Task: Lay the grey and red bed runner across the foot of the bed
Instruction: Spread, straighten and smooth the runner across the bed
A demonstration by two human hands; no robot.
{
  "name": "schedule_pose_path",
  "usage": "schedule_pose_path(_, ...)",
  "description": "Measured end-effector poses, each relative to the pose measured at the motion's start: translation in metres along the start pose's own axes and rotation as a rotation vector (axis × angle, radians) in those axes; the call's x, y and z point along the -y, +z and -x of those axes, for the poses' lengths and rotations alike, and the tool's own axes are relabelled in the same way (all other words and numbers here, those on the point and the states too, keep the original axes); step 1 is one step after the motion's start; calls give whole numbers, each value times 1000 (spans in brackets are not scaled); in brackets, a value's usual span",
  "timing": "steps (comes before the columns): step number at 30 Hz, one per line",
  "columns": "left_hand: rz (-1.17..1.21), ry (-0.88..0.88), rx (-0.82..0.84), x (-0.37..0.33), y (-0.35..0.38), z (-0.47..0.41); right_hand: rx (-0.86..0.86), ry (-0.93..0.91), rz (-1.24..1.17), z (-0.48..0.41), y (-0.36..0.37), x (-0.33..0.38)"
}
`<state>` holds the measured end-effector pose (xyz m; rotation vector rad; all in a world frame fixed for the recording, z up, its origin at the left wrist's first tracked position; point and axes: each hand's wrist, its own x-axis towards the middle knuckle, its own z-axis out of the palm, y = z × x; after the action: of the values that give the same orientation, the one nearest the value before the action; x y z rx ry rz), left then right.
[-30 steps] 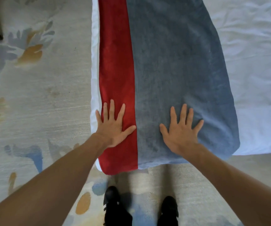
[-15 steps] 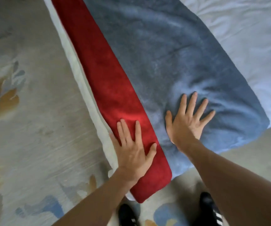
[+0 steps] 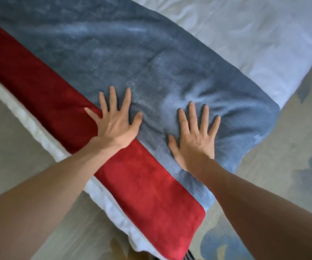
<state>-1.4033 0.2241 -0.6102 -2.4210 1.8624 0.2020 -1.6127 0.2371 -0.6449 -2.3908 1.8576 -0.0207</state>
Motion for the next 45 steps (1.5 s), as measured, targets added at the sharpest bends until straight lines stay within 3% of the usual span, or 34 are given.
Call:
schedule_pose_path(4, -6, 13, 2, 7, 2, -44, 25, -6, -15, -2, -2, -1)
schedule_pose_path(16, -92, 439, -33, -10, -13, -164, 76, 6, -69, -5, -9, -2)
schedule_pose_path(29, -135, 509, -5, -15, -11, -188, 127, 37, -21, -4, -20, 3)
schedule_pose_path(40, -74, 543, -31, -13, -10, -190, 64, 72, -13, 4, -31, 5)
schedule_pose_path(45, -46, 781, -23, -12, -29, -221, -84, 238, -99, -17, -46, 16)
